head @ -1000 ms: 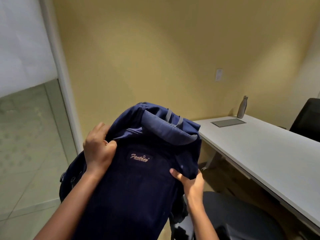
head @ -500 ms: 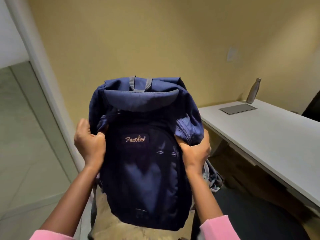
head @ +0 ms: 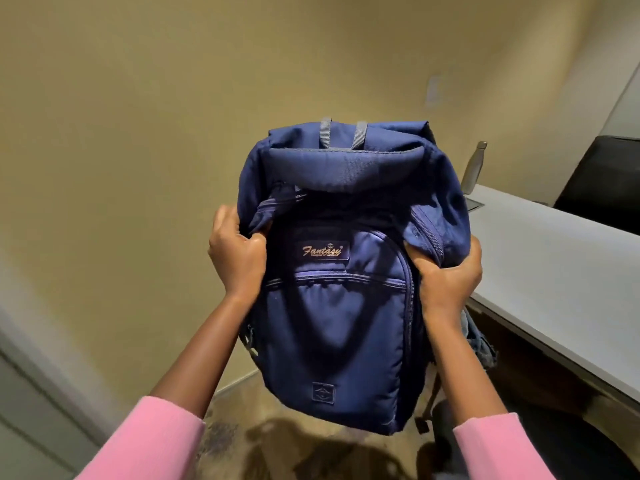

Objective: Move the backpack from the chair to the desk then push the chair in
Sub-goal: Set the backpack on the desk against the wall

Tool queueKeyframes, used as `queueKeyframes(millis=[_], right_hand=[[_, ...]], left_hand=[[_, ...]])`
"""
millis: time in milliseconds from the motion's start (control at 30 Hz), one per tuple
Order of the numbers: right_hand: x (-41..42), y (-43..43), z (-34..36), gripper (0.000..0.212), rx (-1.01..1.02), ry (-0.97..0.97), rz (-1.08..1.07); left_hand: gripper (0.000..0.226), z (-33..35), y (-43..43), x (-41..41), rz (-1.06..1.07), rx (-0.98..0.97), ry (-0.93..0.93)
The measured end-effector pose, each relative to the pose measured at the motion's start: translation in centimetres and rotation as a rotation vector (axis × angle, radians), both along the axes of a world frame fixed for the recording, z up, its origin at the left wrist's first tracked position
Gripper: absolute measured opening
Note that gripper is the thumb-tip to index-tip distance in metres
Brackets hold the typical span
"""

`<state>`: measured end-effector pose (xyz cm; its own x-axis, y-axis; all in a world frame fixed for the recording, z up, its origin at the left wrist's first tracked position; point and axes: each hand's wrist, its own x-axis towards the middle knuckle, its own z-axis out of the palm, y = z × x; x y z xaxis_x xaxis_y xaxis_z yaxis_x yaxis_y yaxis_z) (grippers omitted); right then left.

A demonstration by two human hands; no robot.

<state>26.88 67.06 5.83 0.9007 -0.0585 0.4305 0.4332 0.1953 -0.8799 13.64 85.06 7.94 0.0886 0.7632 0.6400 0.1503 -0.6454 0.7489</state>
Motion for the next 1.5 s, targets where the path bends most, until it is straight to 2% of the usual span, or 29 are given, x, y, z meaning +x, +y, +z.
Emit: queueKeyframes(millis=[233, 433, 600, 767, 867, 967, 1133, 1300, 1500], right_hand=[[8.8, 3.5, 0.4, 0.057, 0.02, -0.056, -0.105], [18.2, 5.0, 0.5, 0.046, 0.067, -0.057, -0.134], [26.0, 5.9, 1.4, 0.043, 0.052, -0.056, -0.167], [33.6, 7.2, 3.3, 0.05, -0.021, -0.078, -0.187], [38.6, 7.9, 4.2, 0.05, -0.05, -0.068, -0.193], [43.9, 8.7, 4.6, 0.041, -0.072, -0.059, -0.198], [52.3, 10.6, 5.5, 0.043, -0.057, -0.02, -0.197], [59.6, 12.2, 5.5, 0.042, -0.071, 0.022, -0.203], [67.0, 14.6, 4.3, 0.042, -0.119, 0.057, -0.16]], left_hand=[[0.008, 1.0, 5.1, 10.3, -0.134, 0.047, 0.014], [0.019, 1.0, 7.5, 20.5, -0.209, 0.061, -0.002], [0.018, 1.5, 9.1, 29.1, -0.283, 0.048, -0.014], [0.032, 2.2, 10.7, 36.9, -0.336, 0.04, -0.052], [0.031, 2.5, 11.6, 41.9, -0.384, 0.042, -0.067], [0.031, 2.7, 12.6, 46.6, -0.427, 0.051, -0.081], [0.033, 3.0, 14.0, 53.7, -0.48, 0.09, -0.114], [0.018, 2.8, 14.8, 59.7, -0.51, 0.114, -0.077], [0.029, 1.3, 16.2, 65.4, -0.494, 0.049, -0.048]])
